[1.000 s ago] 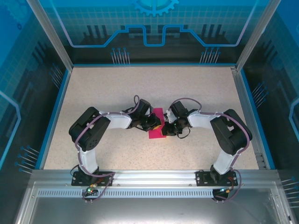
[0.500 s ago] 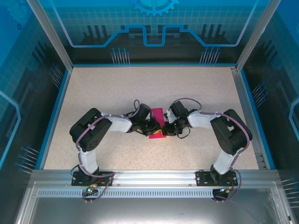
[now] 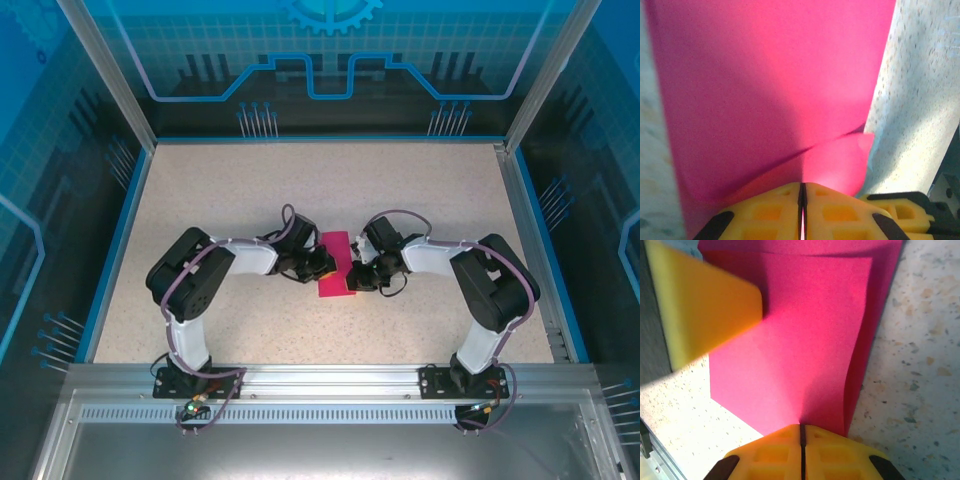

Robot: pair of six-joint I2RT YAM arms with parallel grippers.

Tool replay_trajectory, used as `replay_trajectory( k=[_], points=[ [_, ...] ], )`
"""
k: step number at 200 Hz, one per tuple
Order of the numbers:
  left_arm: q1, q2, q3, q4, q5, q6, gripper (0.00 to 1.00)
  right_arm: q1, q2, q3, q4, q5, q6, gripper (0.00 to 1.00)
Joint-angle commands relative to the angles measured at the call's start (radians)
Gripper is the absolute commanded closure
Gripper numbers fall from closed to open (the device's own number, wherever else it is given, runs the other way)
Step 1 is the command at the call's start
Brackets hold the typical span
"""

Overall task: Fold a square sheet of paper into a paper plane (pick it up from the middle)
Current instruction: Fold the triangle a second time at the center of the table.

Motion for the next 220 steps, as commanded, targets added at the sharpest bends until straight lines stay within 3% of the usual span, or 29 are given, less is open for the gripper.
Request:
replay_trajectory(
  k=[1, 63, 106, 145, 179, 220],
  points=[
    [0.054, 0.039, 0.043, -0.071, -0.039, 0.093, 0.87, 0.004, 0.033, -0.006, -0.106, 0.091, -0.008, 0.92],
    [0.139, 0.045, 0.106, -0.158, -0.084, 0.188, 0.87, 0.005, 0.037, -0.001, -0.104, 0.088, -0.008, 0.92],
    [0.154, -0.079, 0.129, -0.193, -0.054, 0.217, 0.86, 0.006, 0.025, 0.002, -0.089, 0.070, 0.001, 0.92],
    [0.108, -0.175, 0.027, -0.112, -0.005, 0.133, 0.85, 0.006, 0.007, 0.012, -0.052, 0.019, 0.016, 0.92],
    [0.036, -0.140, -0.007, -0.041, 0.025, 0.079, 0.86, 0.006, -0.063, 0.013, 0.026, -0.044, 0.045, 0.90],
    [0.025, -0.075, -0.012, 0.004, 0.021, 0.054, 0.87, 0.007, -0.070, 0.064, 0.025, -0.023, 0.038, 0.90]
  ],
)
